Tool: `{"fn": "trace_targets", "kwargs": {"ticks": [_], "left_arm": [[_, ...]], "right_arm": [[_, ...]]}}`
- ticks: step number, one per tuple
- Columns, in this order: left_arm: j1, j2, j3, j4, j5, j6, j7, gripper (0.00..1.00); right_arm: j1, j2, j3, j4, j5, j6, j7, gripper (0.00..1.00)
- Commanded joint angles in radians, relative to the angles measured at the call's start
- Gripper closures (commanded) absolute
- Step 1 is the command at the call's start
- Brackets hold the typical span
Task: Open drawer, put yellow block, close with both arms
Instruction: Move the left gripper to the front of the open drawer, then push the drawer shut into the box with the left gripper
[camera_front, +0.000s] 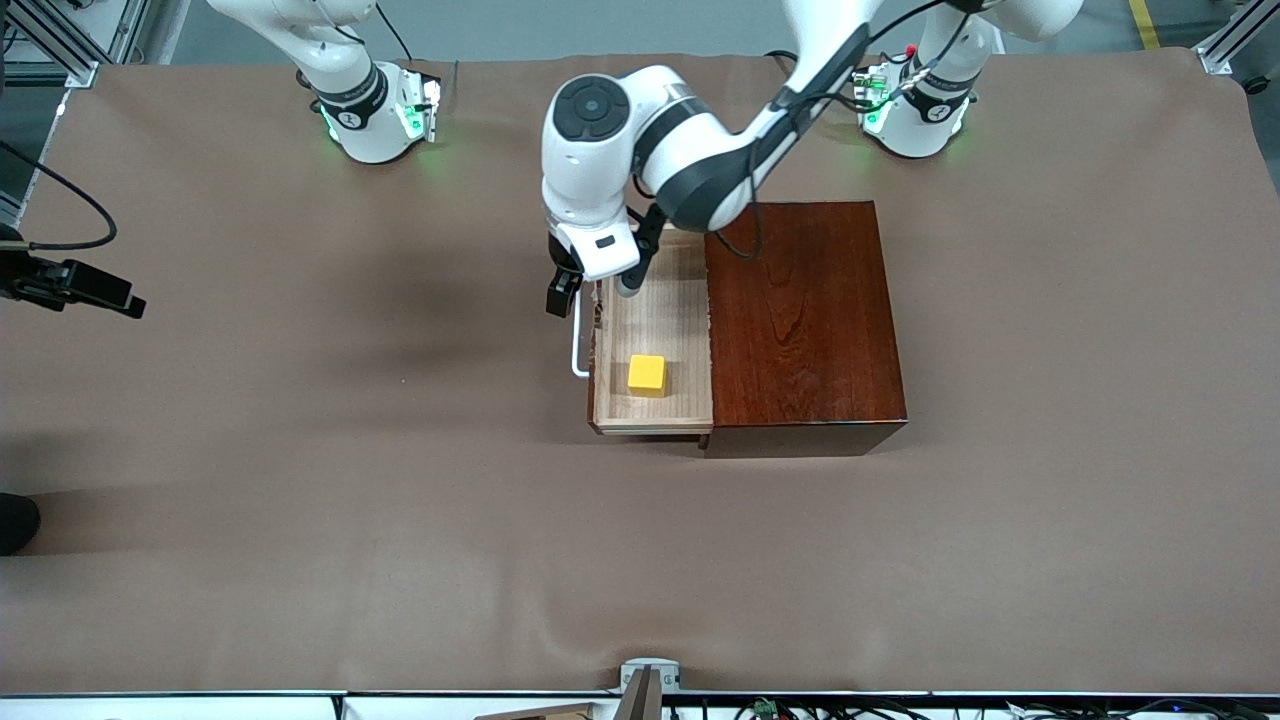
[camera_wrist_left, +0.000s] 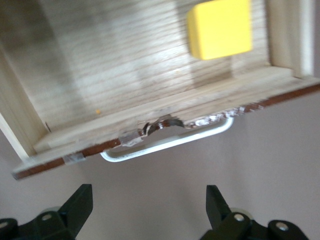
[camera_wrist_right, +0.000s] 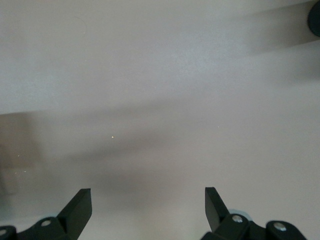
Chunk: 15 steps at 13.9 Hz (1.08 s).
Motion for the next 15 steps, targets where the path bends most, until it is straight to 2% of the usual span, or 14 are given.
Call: {"fn": "trace_targets", "kwargs": {"ticks": [1,7,15], "left_arm": [[-0.064,0.056,0.077,0.039,0.02,0.047,-0.173,0.0],[-0.06,0.096,0.086,0.038,0.019,0.066,-0.184,0.0],[-0.066,0.093,0.172,0.034,0.023,0.049,-0.186,0.0]], "right_arm": [[-0.003,-0.009,0.014,0.01,-0.055,-0.015,0.003,0.0],[-0.007,-0.009,0.014,0.027,-0.055,-0.038,0.005,0.0],[-0.007,-0.009,0.012,0.041,-0.048,-0.038,0.008,0.0]]}}
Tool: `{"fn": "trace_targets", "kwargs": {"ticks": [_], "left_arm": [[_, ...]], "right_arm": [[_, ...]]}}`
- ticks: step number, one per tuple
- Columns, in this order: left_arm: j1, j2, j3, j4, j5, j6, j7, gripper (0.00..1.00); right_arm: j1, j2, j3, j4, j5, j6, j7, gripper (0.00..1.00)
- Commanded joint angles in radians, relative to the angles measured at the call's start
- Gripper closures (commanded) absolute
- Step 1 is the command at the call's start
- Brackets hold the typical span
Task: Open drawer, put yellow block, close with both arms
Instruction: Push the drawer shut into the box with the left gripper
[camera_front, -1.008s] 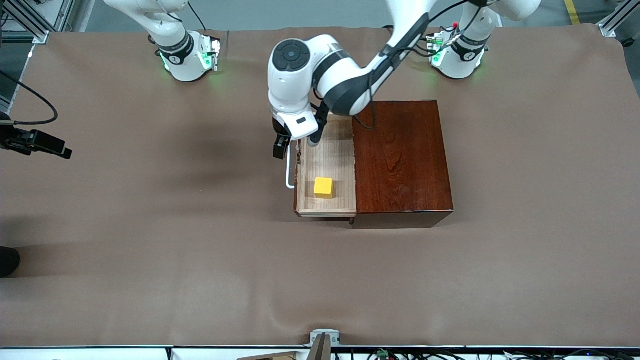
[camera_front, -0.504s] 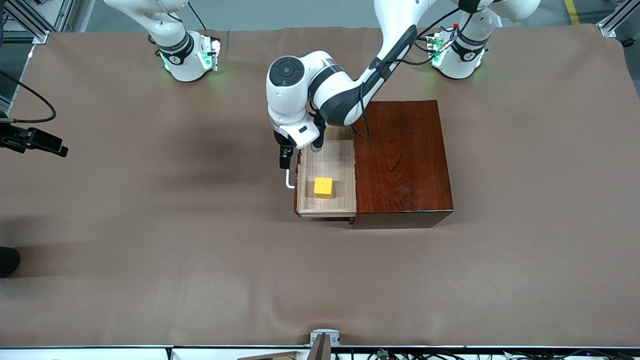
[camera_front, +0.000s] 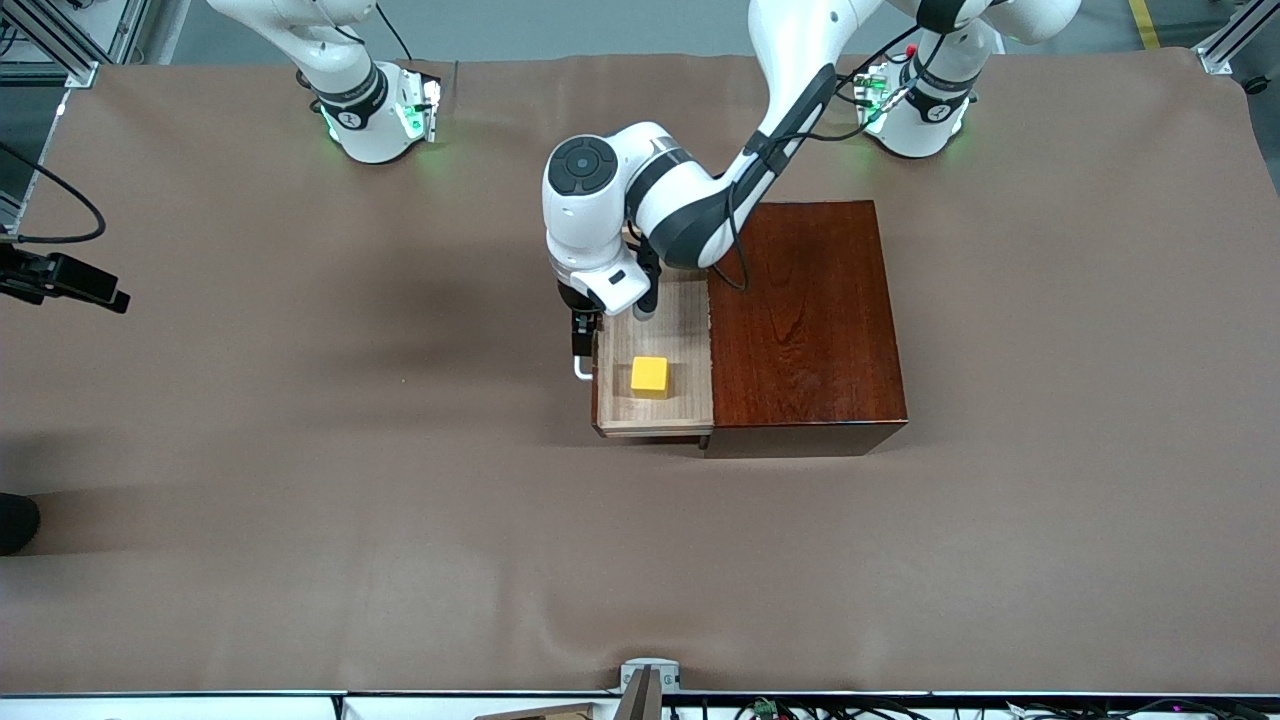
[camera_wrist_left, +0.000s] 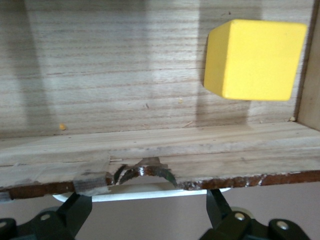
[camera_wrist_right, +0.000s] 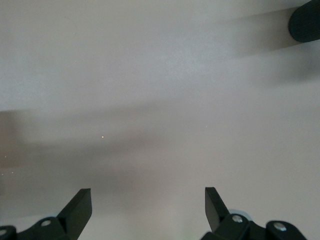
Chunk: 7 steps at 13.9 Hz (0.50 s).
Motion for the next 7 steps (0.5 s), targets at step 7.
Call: {"fn": "trace_targets", "kwargs": {"ticks": [7], "left_arm": [[-0.01,-0.011,0.054,0.014,0.074,-0.172,-0.022,0.0]], "right_arm": [[-0.009,-0.008,0.007,0.01,-0.008,-0.011,0.008,0.0]]}}
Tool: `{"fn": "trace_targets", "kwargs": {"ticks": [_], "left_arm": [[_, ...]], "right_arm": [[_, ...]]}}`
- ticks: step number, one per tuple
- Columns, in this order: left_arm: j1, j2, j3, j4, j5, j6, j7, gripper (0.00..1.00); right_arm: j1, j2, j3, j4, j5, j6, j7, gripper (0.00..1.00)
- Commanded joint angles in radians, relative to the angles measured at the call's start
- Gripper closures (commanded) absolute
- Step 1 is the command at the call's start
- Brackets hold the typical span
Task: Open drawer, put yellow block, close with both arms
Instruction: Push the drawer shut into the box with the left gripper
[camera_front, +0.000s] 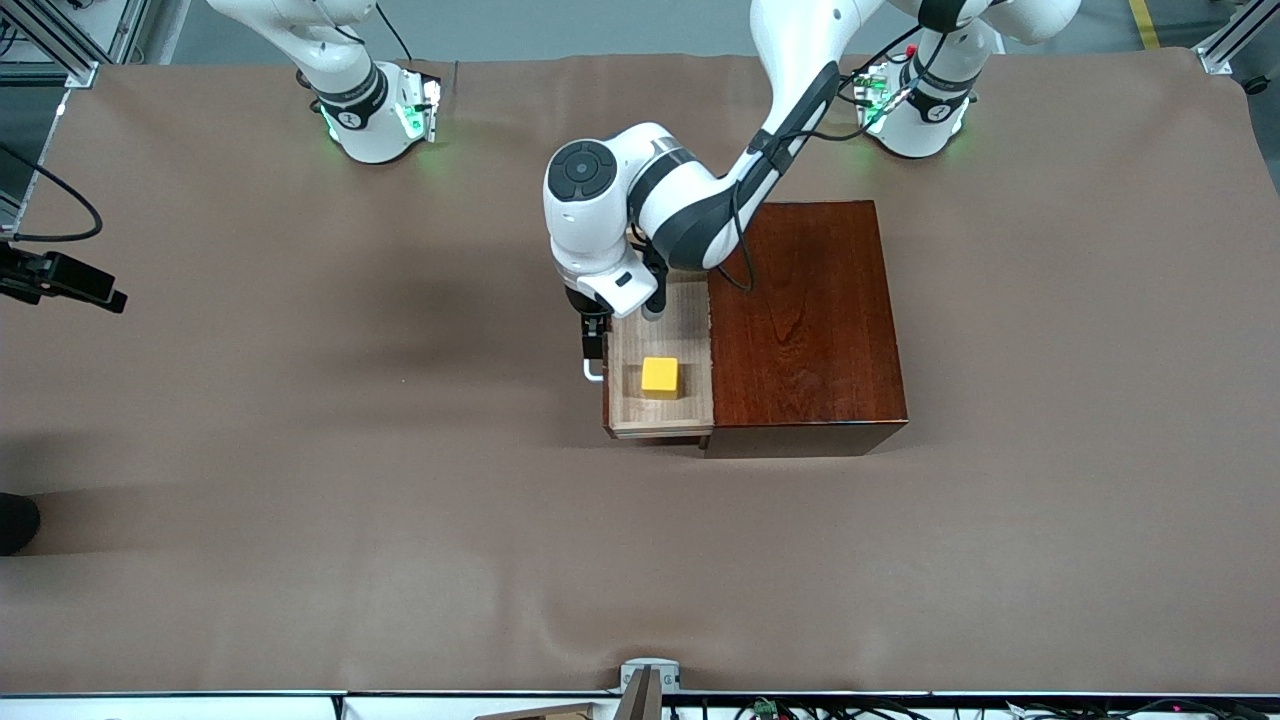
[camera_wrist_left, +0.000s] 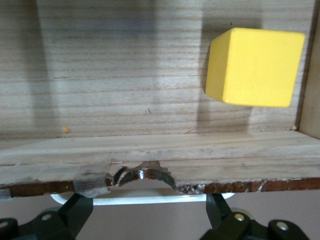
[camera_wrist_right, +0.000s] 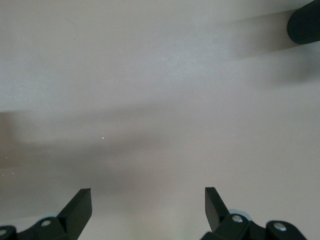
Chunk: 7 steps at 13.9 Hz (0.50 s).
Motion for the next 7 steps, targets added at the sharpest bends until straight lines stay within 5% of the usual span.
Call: {"fn": "trace_targets", "kwargs": {"ticks": [1,7], "left_arm": [[-0.004,-0.013,0.033,-0.005,0.08,-0.106,0.001,0.0],[0.0,-0.017,0.059,-0.005,0.149,-0.219,-0.002,0.0]], "right_arm": [[-0.009,-0.006,0.008,0.006,-0.008,-0.01,0.008,0.0],[-0.009,-0.005,0.007,0.006,-0.008,-0.006,0.008,0.0]]}}
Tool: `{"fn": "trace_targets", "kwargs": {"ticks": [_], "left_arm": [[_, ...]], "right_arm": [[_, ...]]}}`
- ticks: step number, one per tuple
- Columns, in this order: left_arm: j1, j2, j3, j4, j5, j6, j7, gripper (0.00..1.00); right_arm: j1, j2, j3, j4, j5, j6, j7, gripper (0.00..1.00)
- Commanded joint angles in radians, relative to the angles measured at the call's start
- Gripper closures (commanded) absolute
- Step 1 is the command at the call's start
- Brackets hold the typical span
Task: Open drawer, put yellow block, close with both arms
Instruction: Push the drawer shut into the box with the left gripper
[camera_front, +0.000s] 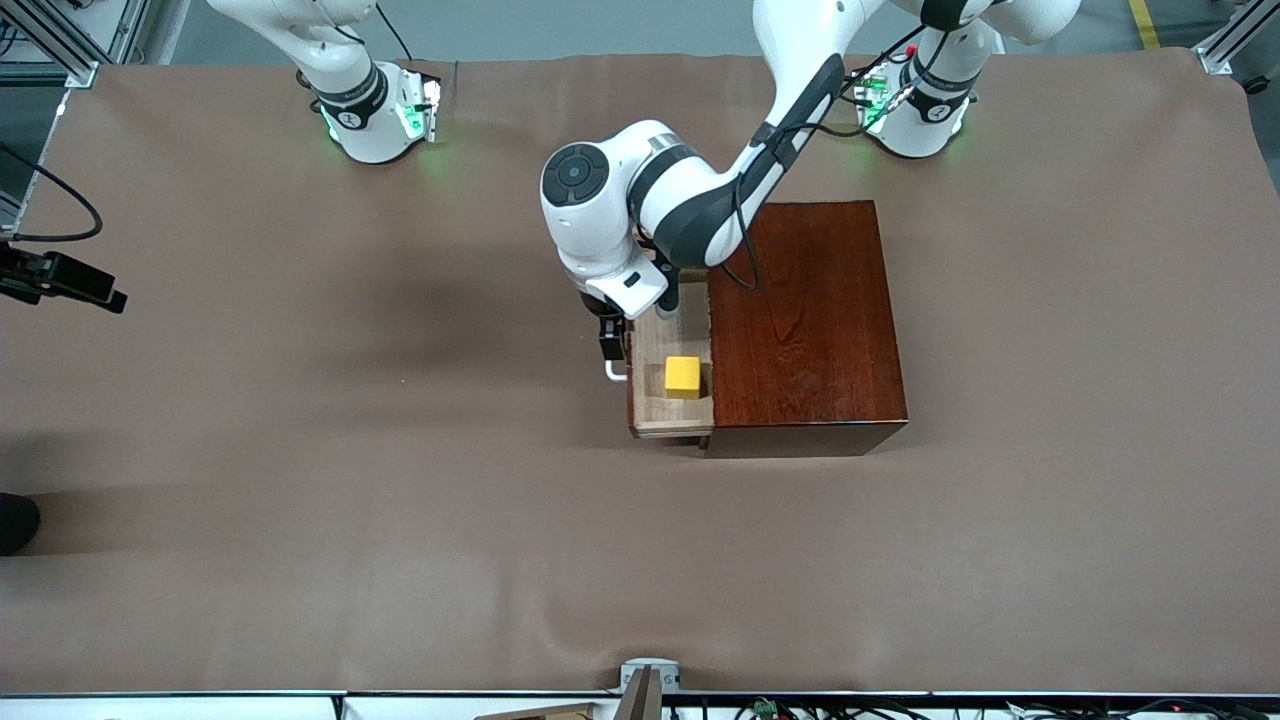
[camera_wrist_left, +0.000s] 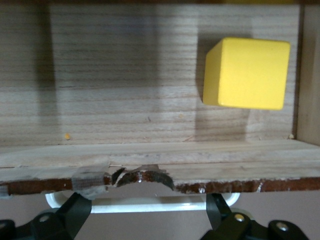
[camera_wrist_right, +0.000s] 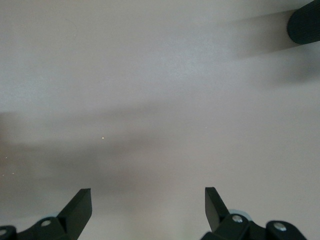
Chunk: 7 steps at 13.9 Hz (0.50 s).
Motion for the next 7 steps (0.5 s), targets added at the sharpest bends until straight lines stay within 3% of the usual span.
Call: {"fn": "trace_targets", "kwargs": {"ticks": [1,7], "left_arm": [[0.006,-0.011,0.045,-0.024,0.088,-0.106,0.017,0.0],[0.006,-0.012,0.119,-0.029,0.115,-0.188,0.019,0.0]], "right_arm": [[-0.009,-0.005,0.007,0.006,-0.008,-0.004,0.008,0.0],[-0.009,-0.003,0.007,0.006,-0.006,-0.003,0.01,0.0]]}}
